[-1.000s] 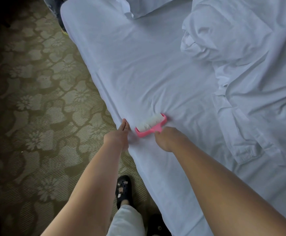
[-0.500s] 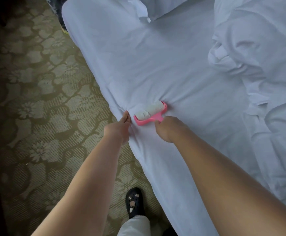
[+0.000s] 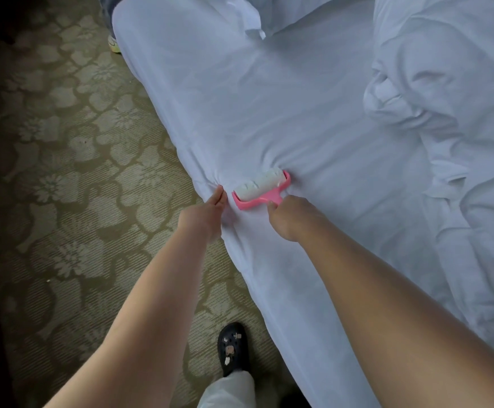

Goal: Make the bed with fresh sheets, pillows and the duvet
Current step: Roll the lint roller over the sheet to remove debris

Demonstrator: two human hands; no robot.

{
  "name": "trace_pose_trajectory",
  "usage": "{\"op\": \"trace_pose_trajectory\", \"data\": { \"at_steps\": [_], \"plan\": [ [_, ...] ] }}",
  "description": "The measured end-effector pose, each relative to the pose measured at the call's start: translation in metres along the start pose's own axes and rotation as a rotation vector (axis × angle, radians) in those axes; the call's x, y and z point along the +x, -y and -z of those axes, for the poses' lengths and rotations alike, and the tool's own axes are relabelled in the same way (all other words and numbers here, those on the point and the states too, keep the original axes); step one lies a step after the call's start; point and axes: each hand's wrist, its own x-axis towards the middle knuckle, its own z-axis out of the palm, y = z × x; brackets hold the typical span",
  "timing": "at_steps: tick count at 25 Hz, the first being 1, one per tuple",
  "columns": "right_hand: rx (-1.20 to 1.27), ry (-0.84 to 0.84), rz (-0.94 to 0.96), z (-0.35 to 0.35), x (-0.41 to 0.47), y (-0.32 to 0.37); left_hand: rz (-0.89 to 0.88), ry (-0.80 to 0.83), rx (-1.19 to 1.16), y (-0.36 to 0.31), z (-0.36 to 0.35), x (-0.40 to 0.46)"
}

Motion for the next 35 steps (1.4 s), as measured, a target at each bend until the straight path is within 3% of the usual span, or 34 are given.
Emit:
{"op": "trace_pose_trajectory", "data": {
  "at_steps": [14,20,35],
  "plan": [
    [-0.031,0.060,-0.044,-0.054,-0.123,-0.142,-0.015,0.092,-0.124,-0.097,-0.089,-0.118],
    [-0.029,0.080,-0.075,-0.068,-0.160,-0.186,-0.079,0.107,-0.308,-0.144,-0.122,-0.153],
    [-0.002,0.076,-0.099,-0.086,-0.197,-0.235,-0.141,0.072,-0.122,-0.204,-0.118,-0.177]
  ]
}}
